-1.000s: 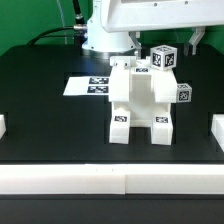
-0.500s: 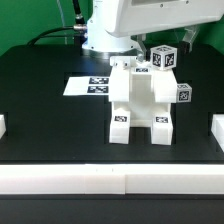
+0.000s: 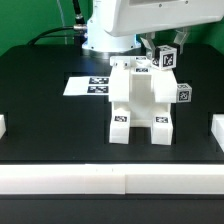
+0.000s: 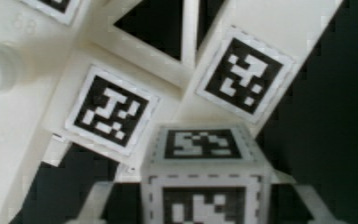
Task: Assemble chair
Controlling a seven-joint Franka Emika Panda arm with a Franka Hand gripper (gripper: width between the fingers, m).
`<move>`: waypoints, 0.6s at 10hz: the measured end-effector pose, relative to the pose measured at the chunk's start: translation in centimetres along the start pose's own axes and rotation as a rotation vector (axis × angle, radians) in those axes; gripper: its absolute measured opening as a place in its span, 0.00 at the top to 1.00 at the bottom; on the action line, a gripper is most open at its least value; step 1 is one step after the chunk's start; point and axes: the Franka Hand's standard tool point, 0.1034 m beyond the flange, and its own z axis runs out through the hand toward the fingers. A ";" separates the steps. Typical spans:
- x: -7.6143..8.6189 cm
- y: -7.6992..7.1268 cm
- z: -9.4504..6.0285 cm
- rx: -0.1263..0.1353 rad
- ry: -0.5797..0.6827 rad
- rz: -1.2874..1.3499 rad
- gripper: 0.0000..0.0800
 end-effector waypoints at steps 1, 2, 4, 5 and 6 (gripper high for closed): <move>0.0 0.0 0.0 0.000 0.000 0.039 0.64; 0.0 0.1 0.0 0.002 0.001 0.165 0.64; 0.0 0.2 0.0 0.010 0.000 0.381 0.64; -0.1 0.2 0.0 0.014 0.000 0.469 0.64; -0.1 0.2 0.0 0.015 0.000 0.556 0.64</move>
Offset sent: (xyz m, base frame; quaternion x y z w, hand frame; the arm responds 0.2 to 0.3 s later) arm -0.0007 -0.0058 -0.0001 0.0144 -0.0124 0.2791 0.9601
